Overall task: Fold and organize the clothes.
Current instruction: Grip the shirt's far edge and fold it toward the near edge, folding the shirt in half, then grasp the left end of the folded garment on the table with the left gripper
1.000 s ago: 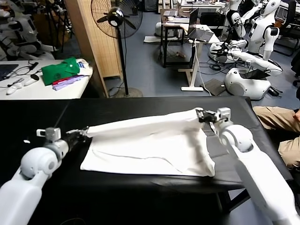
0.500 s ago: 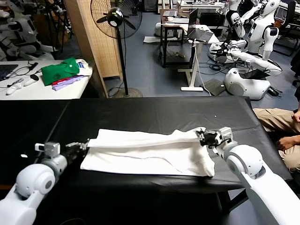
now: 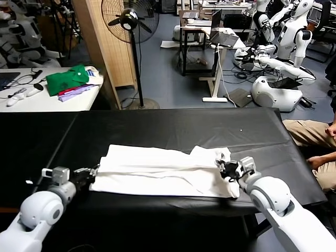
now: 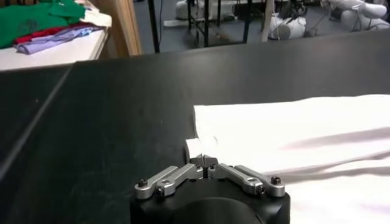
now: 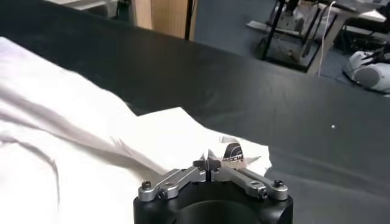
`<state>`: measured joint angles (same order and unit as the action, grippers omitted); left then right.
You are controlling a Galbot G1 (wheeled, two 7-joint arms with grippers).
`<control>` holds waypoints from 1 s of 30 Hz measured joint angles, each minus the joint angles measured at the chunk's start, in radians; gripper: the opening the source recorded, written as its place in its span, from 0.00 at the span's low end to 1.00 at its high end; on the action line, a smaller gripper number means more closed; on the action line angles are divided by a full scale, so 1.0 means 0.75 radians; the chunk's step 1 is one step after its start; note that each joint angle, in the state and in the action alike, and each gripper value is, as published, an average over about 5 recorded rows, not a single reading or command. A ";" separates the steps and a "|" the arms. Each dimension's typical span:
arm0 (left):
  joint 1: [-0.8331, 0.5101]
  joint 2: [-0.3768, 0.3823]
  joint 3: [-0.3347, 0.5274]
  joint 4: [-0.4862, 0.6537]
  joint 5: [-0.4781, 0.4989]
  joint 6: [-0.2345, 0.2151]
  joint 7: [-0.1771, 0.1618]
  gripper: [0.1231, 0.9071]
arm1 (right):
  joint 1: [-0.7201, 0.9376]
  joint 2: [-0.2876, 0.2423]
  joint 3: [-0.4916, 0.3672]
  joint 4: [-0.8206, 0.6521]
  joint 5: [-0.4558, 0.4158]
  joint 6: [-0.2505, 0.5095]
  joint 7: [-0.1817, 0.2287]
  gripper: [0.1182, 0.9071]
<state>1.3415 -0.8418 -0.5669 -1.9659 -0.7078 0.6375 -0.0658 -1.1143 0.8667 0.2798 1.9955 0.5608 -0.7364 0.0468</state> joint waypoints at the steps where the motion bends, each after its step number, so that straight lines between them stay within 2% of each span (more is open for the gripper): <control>1: 0.004 -0.002 -0.002 -0.006 0.002 0.004 0.000 0.03 | -0.012 0.001 0.010 0.010 0.001 0.000 0.001 0.15; 3: 0.011 -0.006 -0.009 -0.019 0.002 0.012 -0.001 0.12 | -0.035 0.007 0.037 0.030 0.007 0.000 0.002 0.27; 6: 0.025 -0.009 -0.024 -0.047 -0.008 0.028 -0.001 0.34 | -0.051 0.025 0.092 0.050 0.023 0.000 0.015 0.48; 10: 0.013 -0.009 -0.045 -0.074 -0.034 0.038 -0.007 0.64 | -0.030 0.064 0.151 0.035 0.031 0.000 0.093 0.75; 14: -0.058 -0.025 -0.042 -0.044 -0.063 0.039 -0.023 0.83 | 0.020 0.128 0.159 -0.025 0.011 0.002 0.182 0.85; 19: -0.179 -0.063 0.000 0.044 -0.090 0.029 -0.029 0.86 | 0.098 0.229 0.137 -0.156 -0.070 0.035 0.215 0.86; 26: -0.324 -0.142 0.088 0.195 -0.115 0.036 -0.033 0.86 | 0.167 0.344 0.111 -0.325 -0.106 0.067 0.194 0.86; 30: -0.381 -0.167 0.127 0.270 -0.122 0.030 -0.017 0.86 | 0.185 0.384 0.103 -0.374 -0.114 0.073 0.179 0.86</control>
<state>1.0555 -0.9668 -0.4716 -1.7635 -0.7997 0.6599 -0.0787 -0.9754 1.1549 0.3573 1.7151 0.4754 -0.6815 0.1810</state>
